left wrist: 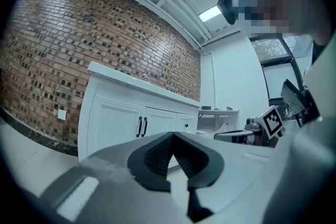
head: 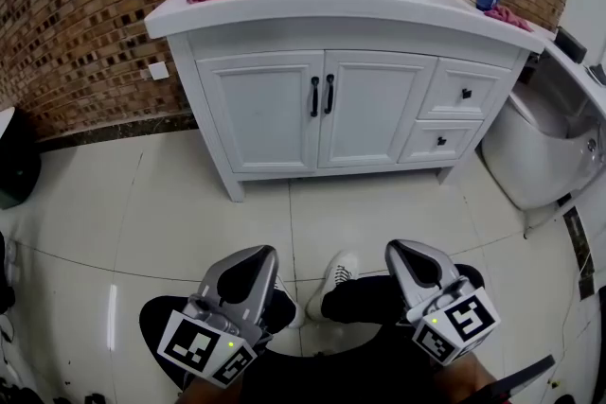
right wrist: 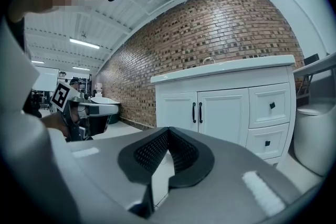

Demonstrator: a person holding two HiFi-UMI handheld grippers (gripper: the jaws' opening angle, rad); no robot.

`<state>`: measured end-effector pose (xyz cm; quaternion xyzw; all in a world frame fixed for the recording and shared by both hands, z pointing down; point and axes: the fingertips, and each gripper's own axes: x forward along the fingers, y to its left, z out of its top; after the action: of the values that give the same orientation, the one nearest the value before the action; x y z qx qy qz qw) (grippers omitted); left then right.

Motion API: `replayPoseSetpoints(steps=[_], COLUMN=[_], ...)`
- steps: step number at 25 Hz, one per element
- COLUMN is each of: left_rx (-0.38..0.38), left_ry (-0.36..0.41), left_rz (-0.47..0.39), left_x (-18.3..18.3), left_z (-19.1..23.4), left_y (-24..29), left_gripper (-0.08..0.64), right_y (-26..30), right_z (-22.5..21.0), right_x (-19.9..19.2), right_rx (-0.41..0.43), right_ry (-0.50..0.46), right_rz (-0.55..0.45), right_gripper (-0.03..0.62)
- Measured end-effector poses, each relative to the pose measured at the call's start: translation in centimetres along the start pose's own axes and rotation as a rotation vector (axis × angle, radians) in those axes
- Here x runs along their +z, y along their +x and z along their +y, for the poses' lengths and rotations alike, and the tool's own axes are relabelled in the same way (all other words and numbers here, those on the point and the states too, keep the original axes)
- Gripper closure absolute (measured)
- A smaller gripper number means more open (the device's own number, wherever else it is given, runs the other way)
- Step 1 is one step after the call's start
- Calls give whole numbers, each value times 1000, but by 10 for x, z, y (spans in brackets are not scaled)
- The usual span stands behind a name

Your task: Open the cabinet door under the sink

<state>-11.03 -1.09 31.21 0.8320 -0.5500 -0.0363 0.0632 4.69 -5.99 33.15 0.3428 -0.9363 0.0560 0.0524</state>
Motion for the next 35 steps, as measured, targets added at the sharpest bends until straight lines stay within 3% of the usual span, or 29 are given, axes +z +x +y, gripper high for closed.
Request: replayPoseSetpoints(steps=[11, 18, 35], left_rx=[-10, -20, -46], left_ry=[-4, -2, 1], left_rz=[19, 31, 38], left_x=[-2, -1, 9], left_z=[8, 14, 66], left_y=[15, 40, 144], left_gripper=[556, 557, 557], right_y=[21, 41, 163], right_z=[-6, -30, -107], right_x=[0, 12, 23], right_rx=[13, -15, -6], right_ry=[9, -33, -94], right_rz=[6, -20, -2], right_gripper=[585, 584, 584])
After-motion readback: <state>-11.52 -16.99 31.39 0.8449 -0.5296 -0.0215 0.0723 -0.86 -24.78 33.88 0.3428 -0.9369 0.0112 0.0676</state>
